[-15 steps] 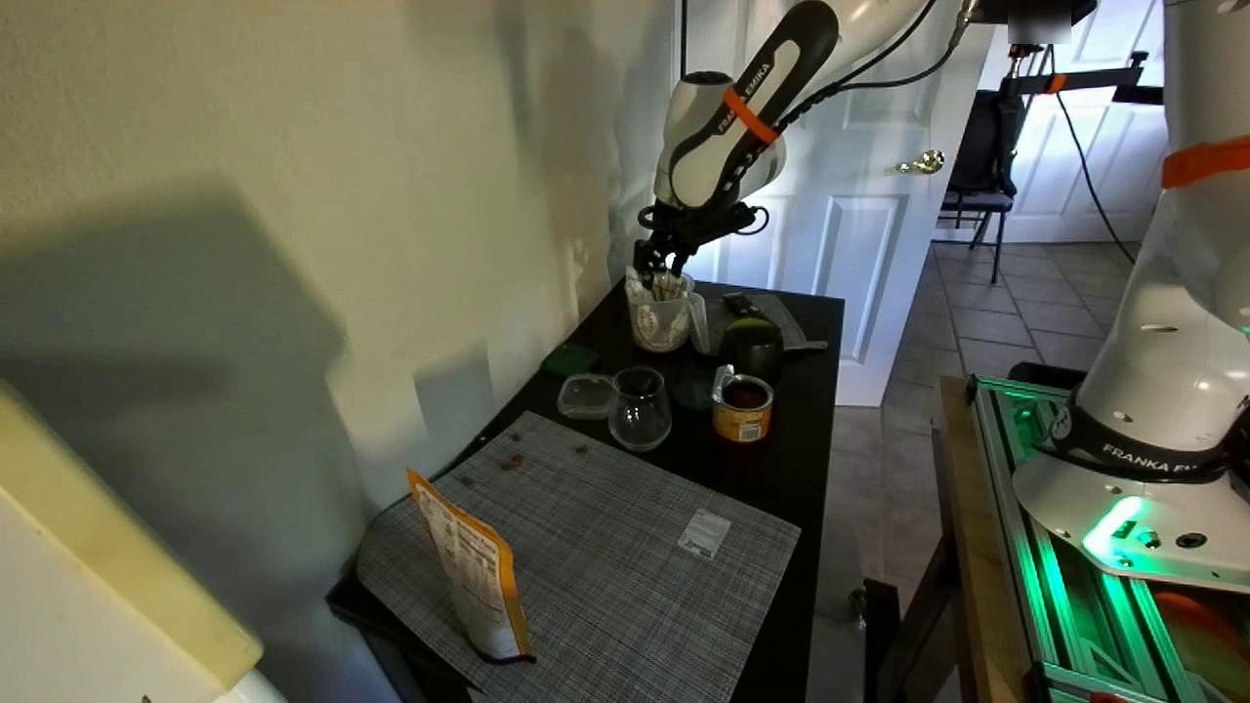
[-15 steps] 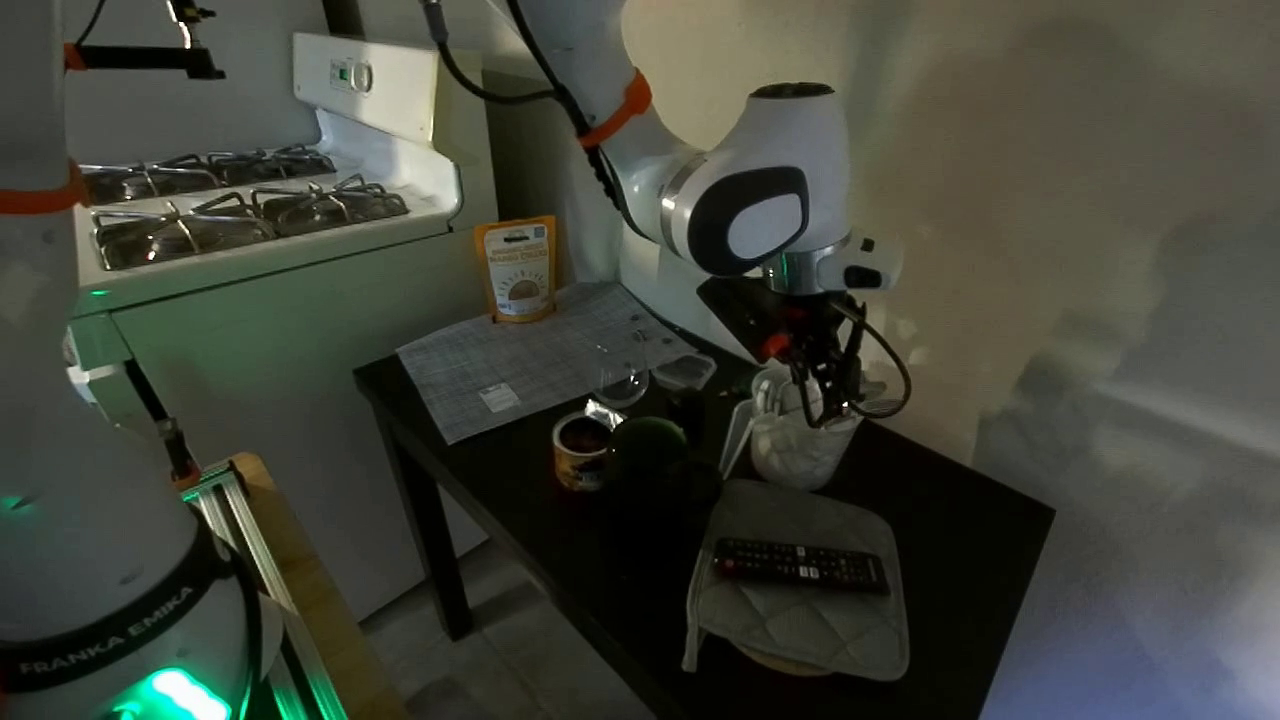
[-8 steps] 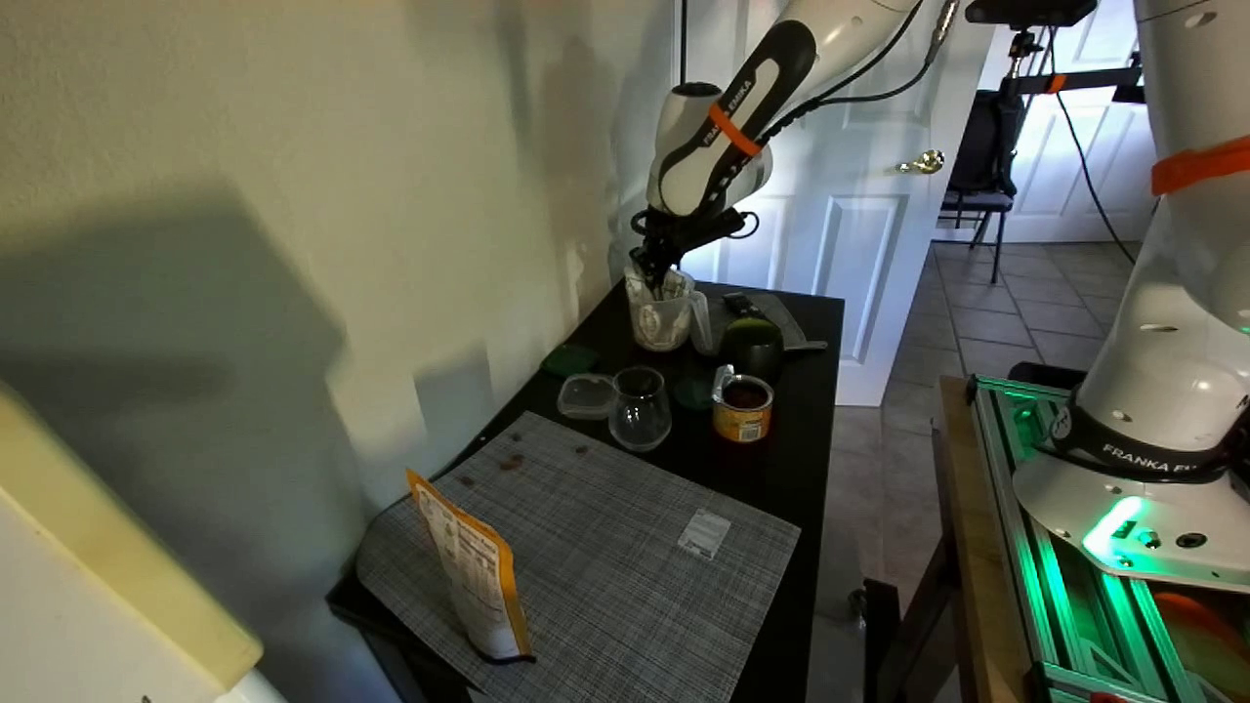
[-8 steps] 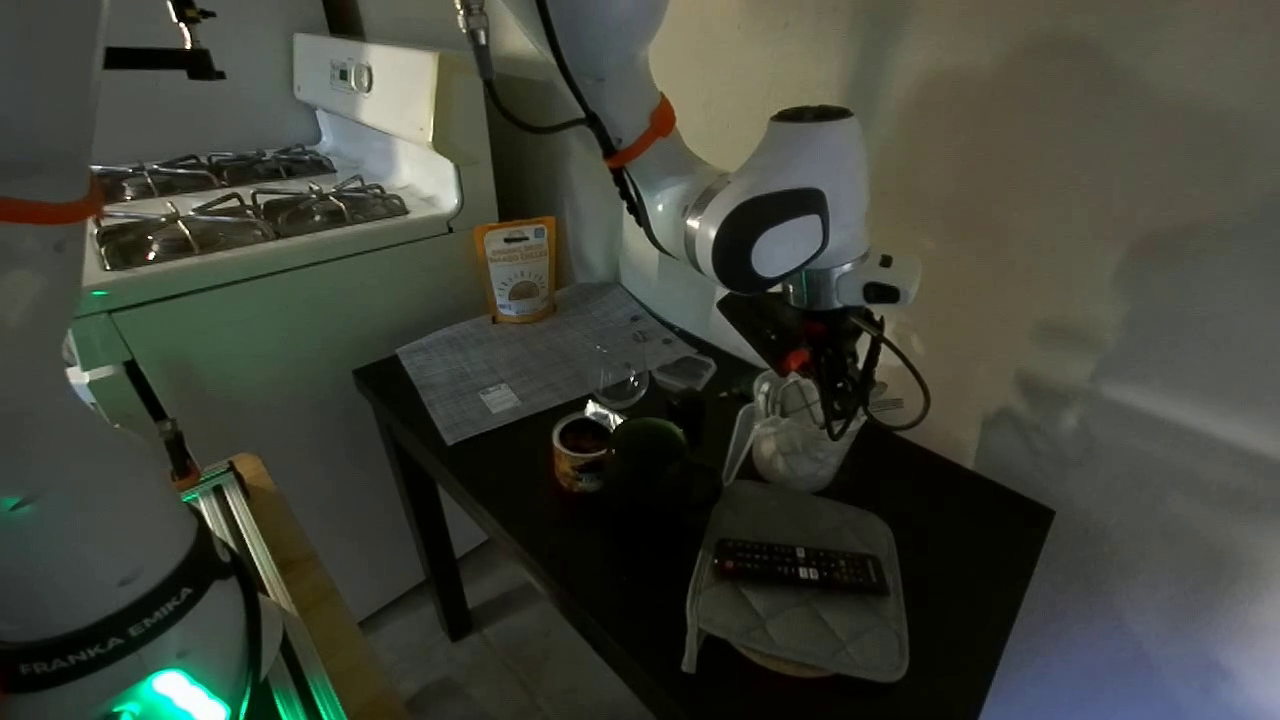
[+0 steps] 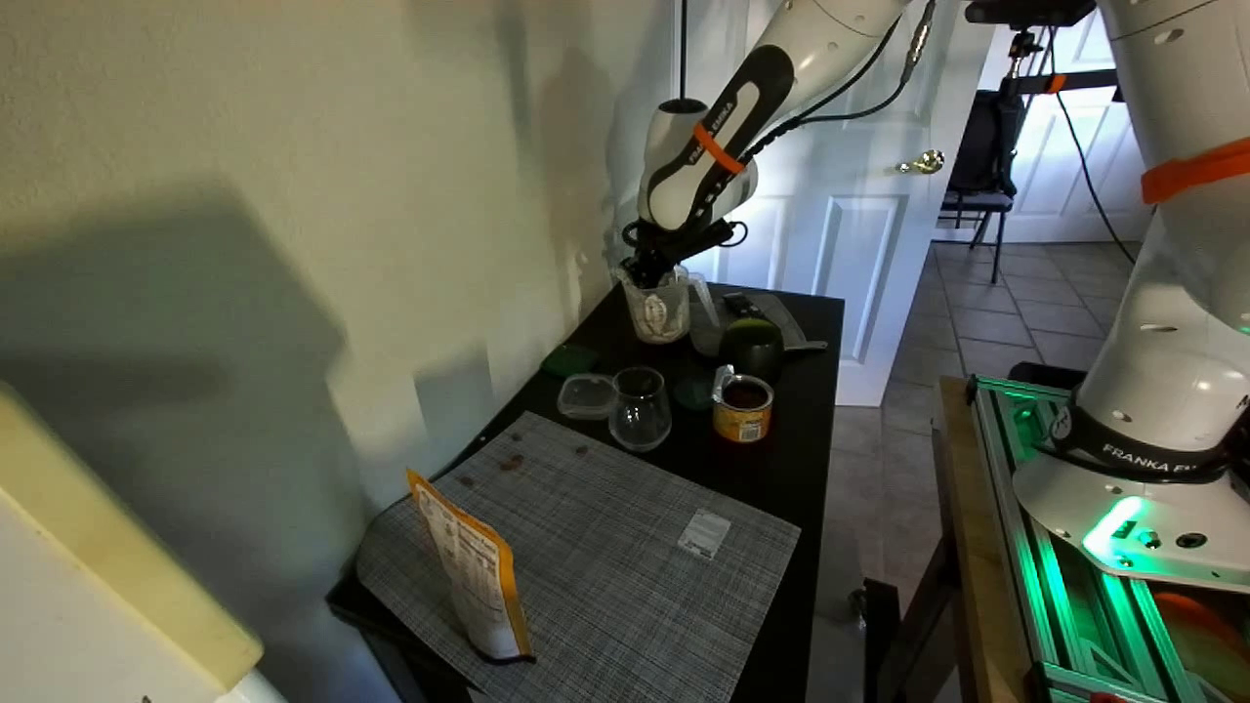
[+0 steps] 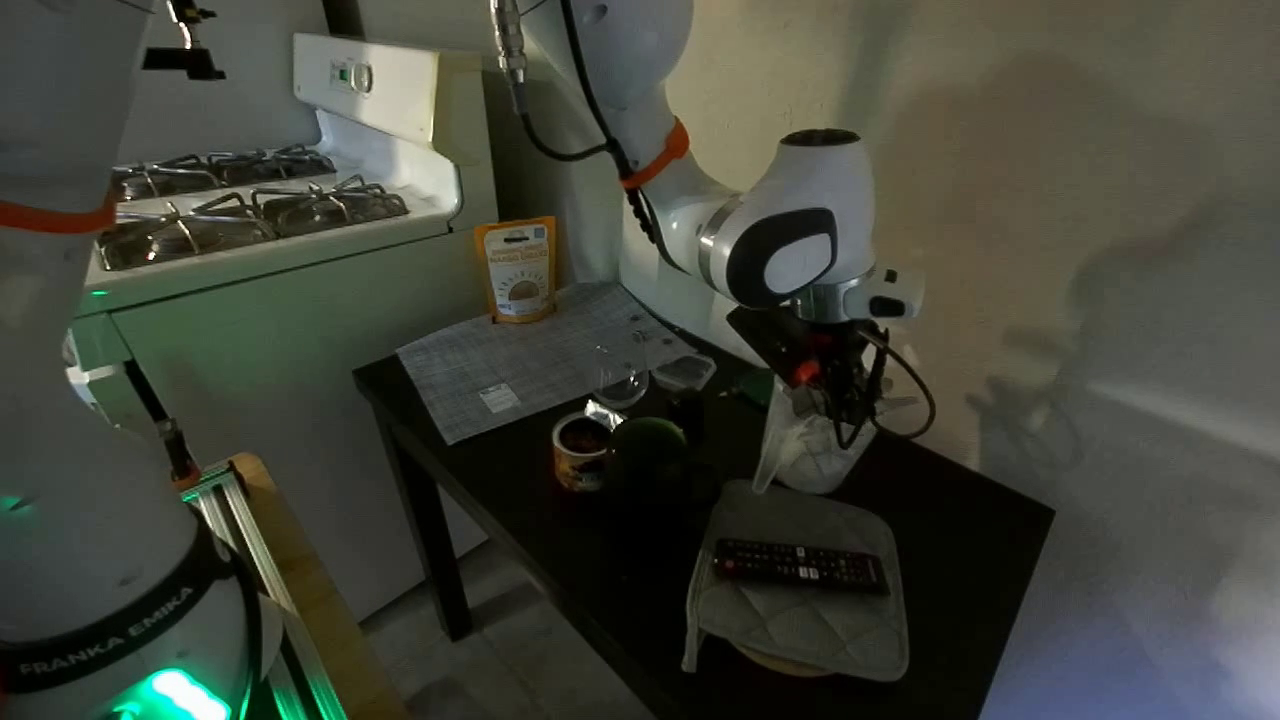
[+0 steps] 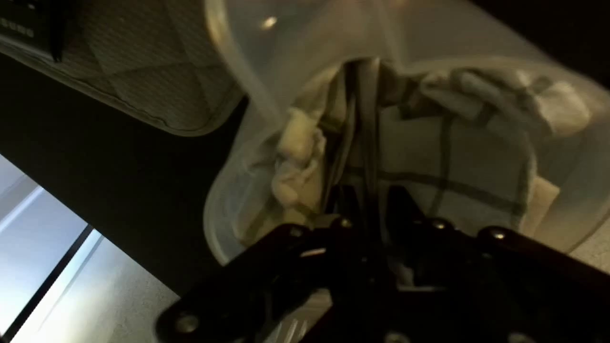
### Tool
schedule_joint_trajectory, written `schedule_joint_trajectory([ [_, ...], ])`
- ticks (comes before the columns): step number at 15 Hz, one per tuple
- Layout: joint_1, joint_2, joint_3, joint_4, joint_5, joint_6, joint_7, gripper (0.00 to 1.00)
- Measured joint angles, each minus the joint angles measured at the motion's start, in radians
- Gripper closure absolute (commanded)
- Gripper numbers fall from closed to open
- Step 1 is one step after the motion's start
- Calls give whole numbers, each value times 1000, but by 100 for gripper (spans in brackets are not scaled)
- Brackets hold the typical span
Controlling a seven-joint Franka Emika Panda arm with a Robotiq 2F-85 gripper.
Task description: Put the spoon in the cup
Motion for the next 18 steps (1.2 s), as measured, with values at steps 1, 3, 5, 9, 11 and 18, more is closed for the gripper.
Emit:
schedule_joint_trajectory([
  [1,1,5,0,7,0,0,0,91],
  [3,6,13,-3,15,-2,0,0,99],
  [5,14,20,-8,23,-4,0,0,100],
  [9,37,25,-16,26,-7,1,0,98],
  [11,51,24,-16,24,-7,4,0,98],
  [18,107,-33,-10,-77,-5,97,10,98],
])
